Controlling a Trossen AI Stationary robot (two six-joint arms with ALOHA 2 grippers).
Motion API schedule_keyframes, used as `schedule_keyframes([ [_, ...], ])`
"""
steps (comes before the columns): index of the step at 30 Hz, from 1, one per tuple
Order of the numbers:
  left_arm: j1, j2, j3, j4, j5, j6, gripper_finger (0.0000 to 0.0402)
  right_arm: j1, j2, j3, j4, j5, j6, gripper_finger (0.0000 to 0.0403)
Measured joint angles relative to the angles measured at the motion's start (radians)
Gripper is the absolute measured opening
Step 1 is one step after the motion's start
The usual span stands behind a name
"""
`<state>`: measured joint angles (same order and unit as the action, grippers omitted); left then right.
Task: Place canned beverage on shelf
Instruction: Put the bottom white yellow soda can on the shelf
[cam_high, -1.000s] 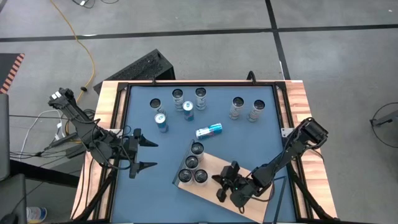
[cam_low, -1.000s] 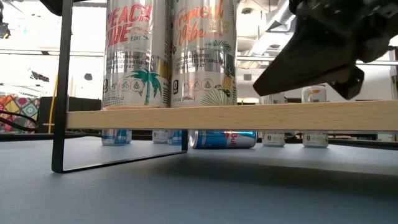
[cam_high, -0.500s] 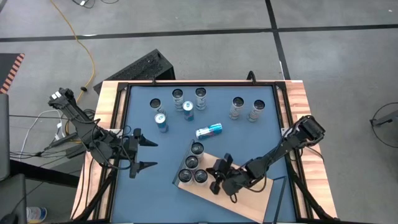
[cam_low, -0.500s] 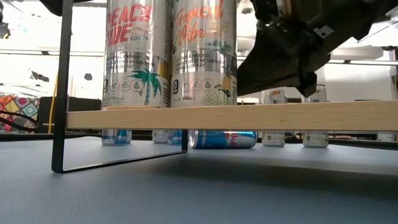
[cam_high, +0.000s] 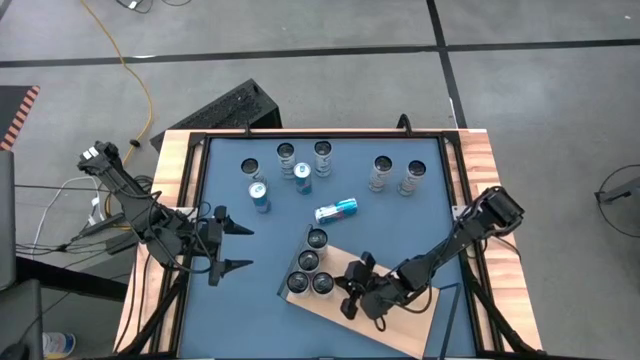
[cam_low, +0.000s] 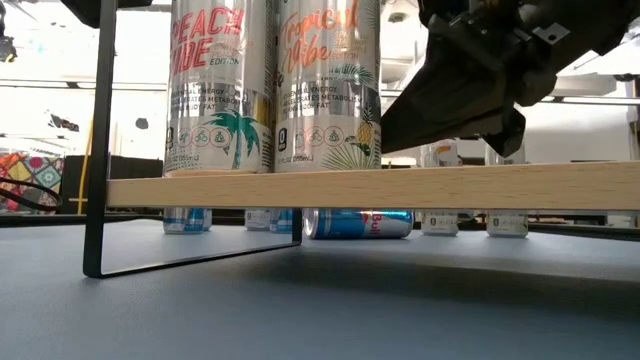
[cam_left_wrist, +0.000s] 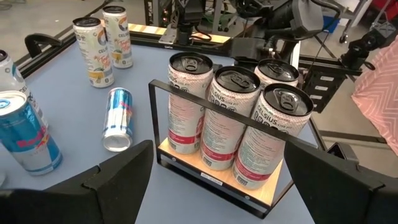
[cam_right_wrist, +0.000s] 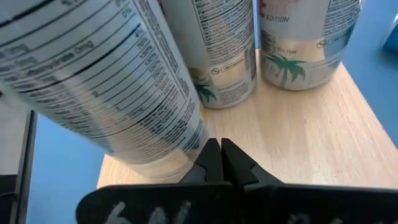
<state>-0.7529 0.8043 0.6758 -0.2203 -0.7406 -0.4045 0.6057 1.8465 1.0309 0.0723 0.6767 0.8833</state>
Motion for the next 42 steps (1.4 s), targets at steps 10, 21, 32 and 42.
schedule_keyframes([
  [10,0.0,0.0,0.0,0.0,0.0,0.0,0.0348,0.011,0.0,0.0,-0.099,0.058,0.081,0.0],
  [21,0.0,0.0,0.0,0.0,0.0,0.0,0.0348,-0.055,0.0,0.0,0.005,-0.021,-0.078,0.0],
  [32,0.0,0.0,0.0,0.0,0.0,0.0,0.0348,-0.043,0.0,0.0,0.02,-0.027,-0.082,0.0],
  [42,0.0,0.0,0.0,0.0,0.0,0.0,0.0348,-0.004,0.0,0.0,0.043,-0.027,-0.08,0.0],
])
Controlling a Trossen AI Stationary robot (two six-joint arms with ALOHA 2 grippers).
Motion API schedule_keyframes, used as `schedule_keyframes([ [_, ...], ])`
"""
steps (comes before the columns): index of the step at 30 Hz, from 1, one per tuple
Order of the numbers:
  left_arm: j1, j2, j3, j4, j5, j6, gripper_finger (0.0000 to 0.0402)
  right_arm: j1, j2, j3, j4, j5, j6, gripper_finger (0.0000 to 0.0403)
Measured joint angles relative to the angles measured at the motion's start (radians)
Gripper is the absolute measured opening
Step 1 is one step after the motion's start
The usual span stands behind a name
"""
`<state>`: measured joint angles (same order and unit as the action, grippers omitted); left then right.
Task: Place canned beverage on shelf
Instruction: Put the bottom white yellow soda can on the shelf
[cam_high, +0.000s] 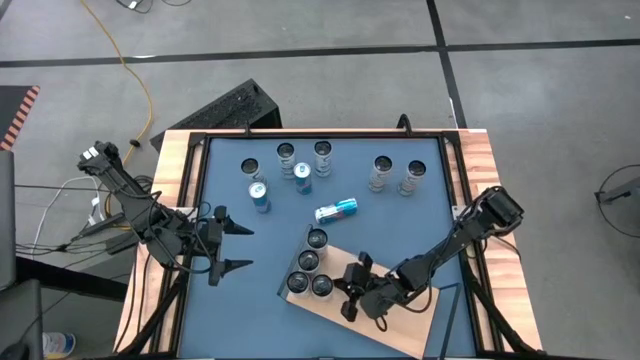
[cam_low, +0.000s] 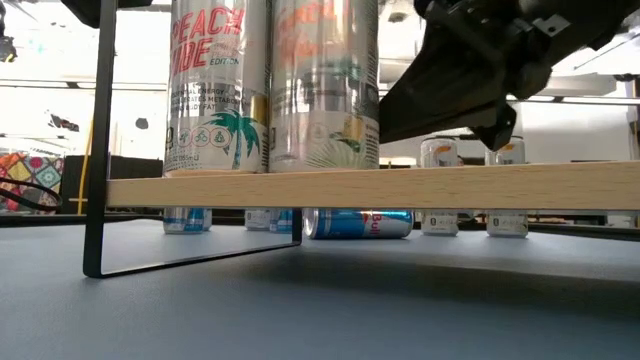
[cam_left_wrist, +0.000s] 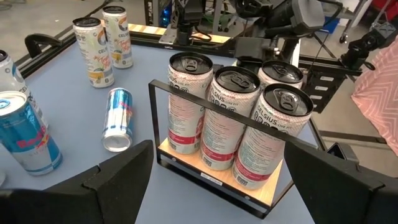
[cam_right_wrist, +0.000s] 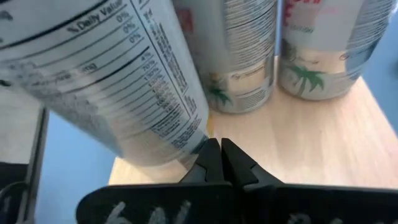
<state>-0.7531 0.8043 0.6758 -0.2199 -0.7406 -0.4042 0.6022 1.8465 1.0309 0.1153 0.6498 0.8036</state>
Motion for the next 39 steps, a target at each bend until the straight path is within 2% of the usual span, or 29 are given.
schedule_keyframes([
  [12,0.0,0.0,0.0,0.0,0.0,0.0,0.0348,0.02,0.0,0.0,-0.011,0.001,0.034,0.0],
  [20,0.0,0.0,0.0,0.0,0.0,-0.001,0.0348,0.016,0.0,0.0,-0.034,0.069,0.012,0.0],
  [27,0.0,0.0,0.0,0.0,0.0,-0.001,0.0348,-0.036,0.0,0.0,0.028,-0.001,-0.077,0.0],
  [39,0.0,0.0,0.0,0.0,0.0,0.0,0.0348,-0.04,0.0,0.0,0.059,-0.056,-0.123,0.0],
])
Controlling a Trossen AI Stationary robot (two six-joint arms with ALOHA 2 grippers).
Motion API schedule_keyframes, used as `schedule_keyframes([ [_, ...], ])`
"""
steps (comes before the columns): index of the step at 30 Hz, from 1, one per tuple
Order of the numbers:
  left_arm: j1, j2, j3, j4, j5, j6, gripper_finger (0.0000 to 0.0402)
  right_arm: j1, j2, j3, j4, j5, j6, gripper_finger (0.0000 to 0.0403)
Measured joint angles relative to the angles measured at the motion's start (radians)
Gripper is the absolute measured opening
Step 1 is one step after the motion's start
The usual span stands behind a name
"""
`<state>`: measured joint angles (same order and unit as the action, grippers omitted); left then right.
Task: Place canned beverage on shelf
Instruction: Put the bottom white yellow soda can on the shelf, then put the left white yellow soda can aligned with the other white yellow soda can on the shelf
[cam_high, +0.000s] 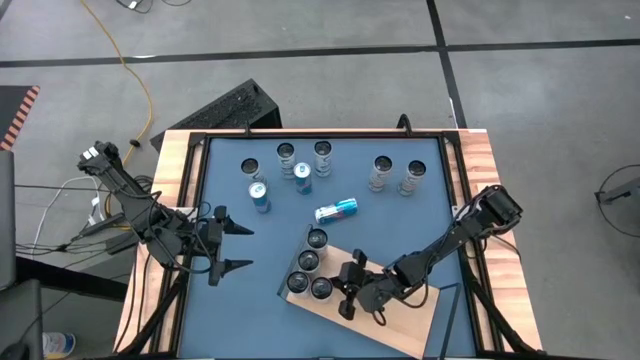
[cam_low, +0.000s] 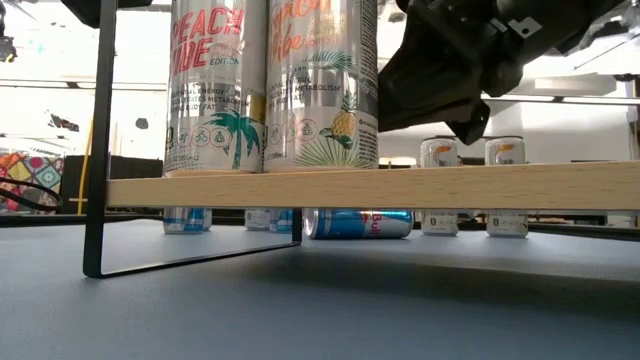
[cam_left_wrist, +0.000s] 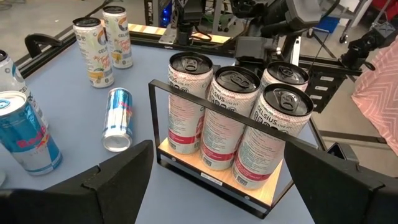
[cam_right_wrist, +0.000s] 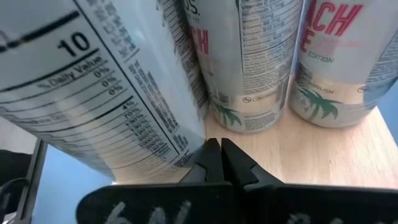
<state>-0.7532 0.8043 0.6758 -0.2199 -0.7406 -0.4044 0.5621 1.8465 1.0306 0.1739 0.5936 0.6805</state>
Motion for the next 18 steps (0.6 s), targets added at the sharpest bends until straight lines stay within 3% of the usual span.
schedule_keyframes([
  [13,0.0,0.0,0.0,0.0,0.0,0.0,0.0348,0.028,0.0,0.0,-0.005,-0.028,0.004,0.0],
  [18,0.0,0.0,0.0,0.0,0.0,0.0,0.0348,0.034,0.0,0.0,-0.064,-0.018,0.097,0.0],
])
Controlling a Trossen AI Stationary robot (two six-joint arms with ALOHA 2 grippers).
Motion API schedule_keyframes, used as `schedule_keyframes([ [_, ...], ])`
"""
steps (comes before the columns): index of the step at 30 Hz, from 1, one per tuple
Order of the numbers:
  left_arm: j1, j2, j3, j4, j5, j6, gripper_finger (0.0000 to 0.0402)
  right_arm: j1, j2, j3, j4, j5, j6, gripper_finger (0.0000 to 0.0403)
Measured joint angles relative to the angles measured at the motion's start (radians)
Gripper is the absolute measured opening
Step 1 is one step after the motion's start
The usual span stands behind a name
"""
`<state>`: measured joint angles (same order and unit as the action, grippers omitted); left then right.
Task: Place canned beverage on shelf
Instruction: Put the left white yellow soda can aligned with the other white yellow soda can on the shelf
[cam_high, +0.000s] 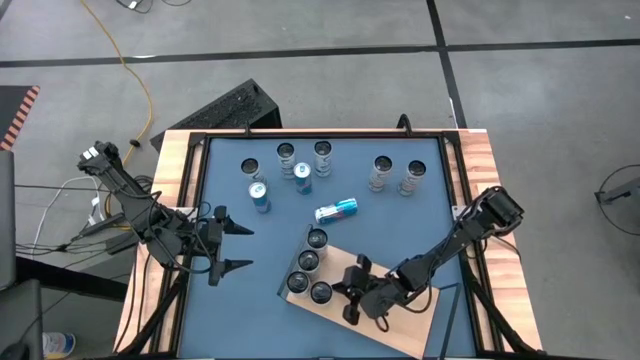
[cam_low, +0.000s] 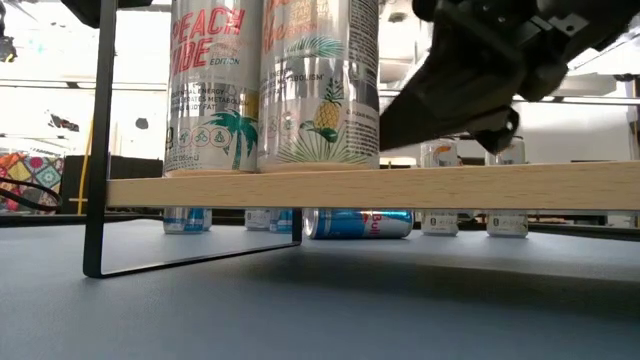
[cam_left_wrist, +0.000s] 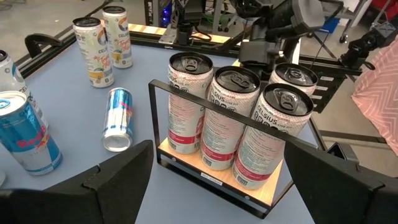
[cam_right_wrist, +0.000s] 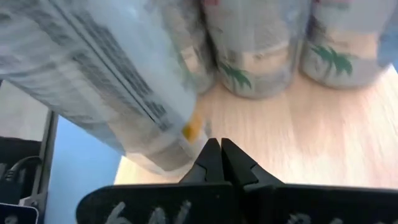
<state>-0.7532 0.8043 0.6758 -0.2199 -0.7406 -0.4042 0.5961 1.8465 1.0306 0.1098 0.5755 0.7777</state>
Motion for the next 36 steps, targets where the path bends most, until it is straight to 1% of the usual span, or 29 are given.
schedule_keyframes([
  [5,0.0,0.0,0.0,0.0,0.0,0.0,0.0348,0.005,-0.022,0.0,-0.085,0.001,0.09,0.0],
  [9,0.0,0.0,0.0,0.0,0.004,0.0,0.0348,0.005,-0.091,0.0,-0.198,-0.001,0.144,0.0],
  [11,0.0,0.0,0.0,0.001,0.021,0.001,0.0348,0.005,-0.142,0.0,-0.232,-0.006,0.142,0.0],
  [14,0.0,0.0,0.0,0.007,0.04,0.001,0.0348,0.005,-0.228,0.0,-0.241,-0.036,0.082,0.0],
  [18,0.0,0.0,0.0,0.034,0.057,0.001,0.0348,0.007,-0.331,0.0,-0.233,-0.123,0.065,0.0],
  [22,0.0,0.0,0.0,0.075,0.083,0.037,0.0348,0.043,-0.389,0.0,-0.226,-0.129,0.067,0.0013],
  [24,0.0,0.0,0.0,0.105,0.091,0.063,0.0348,0.062,-0.418,0.0,-0.226,-0.117,0.071,0.003],
  [27,0.0,0.0,0.0,0.142,0.092,0.1,0.0348,0.081,-0.453,0.029,-0.223,-0.068,0.061,0.0069],
  [29,0.0,0.0,0.0,0.16,0.091,0.121,0.0348,0.091,-0.462,0.075,-0.223,-0.032,-0.008,0.0104],
  [32,0.0,0.0,0.0,0.186,0.091,0.132,0.0348,0.1,-0.444,0.165,-0.218,0.023,-0.154,0.0161],
  [34,0.0,0.0,0.0,0.194,0.091,0.132,0.0348,0.108,-0.412,0.226,-0.22,0.051,-0.243,0.0196],
  [36,0.0,0.0,0.0,0.193,0.091,0.131,0.0348,0.11,-0.363,0.285,-0.225,0.079,-0.296,0.0223],
])
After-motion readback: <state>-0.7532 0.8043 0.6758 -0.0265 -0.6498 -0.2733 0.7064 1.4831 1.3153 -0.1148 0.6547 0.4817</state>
